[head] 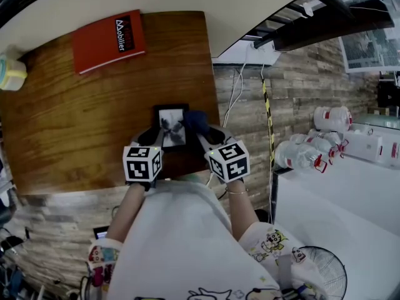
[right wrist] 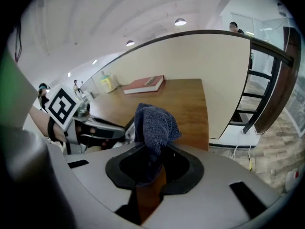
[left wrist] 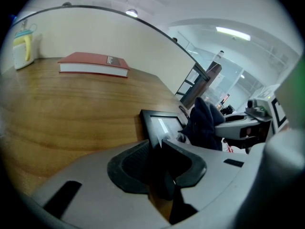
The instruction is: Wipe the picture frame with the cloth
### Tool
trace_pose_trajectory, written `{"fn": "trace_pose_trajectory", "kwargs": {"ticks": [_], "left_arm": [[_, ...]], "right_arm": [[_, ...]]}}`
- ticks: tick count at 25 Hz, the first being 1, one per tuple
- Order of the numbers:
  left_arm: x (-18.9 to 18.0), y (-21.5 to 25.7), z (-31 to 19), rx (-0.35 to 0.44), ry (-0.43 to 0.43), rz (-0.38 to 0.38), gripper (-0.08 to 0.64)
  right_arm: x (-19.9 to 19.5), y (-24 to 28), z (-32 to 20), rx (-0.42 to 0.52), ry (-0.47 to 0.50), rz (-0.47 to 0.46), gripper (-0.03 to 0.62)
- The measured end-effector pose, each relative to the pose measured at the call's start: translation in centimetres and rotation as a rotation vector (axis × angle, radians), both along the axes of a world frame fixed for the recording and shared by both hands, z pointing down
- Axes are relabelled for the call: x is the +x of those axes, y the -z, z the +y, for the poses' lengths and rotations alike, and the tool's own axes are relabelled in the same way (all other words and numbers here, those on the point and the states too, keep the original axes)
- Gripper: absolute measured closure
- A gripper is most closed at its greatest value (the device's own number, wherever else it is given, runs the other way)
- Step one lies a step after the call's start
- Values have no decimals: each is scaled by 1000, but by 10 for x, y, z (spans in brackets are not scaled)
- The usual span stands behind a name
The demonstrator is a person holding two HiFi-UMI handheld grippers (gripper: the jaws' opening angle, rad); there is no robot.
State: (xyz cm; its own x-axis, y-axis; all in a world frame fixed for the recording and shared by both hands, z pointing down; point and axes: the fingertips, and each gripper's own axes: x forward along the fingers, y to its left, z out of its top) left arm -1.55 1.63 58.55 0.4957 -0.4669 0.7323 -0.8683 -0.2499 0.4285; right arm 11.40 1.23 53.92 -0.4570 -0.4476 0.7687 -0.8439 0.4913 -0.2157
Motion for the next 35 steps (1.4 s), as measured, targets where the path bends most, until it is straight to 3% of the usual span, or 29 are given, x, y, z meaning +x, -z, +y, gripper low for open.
{"fn": "trace_pose_trajectory", "kwargs": {"ticks": [4, 9, 17, 35], "left_arm": [[0, -1, 0, -41, 0, 35, 482], [-1, 0, -1, -48, -6, 42, 482], [0, 0, 0, -52, -51, 46, 480], [1, 0, -1, -18, -68, 9, 477]], "right_arm": [[-26, 25, 8, -5, -50, -190, 523], [-66, 27, 27, -122, -147, -444, 523], [-87, -13, 48, -322, -307, -593, 523], [-77, -28, 51, -180, -55, -232, 522]]}}
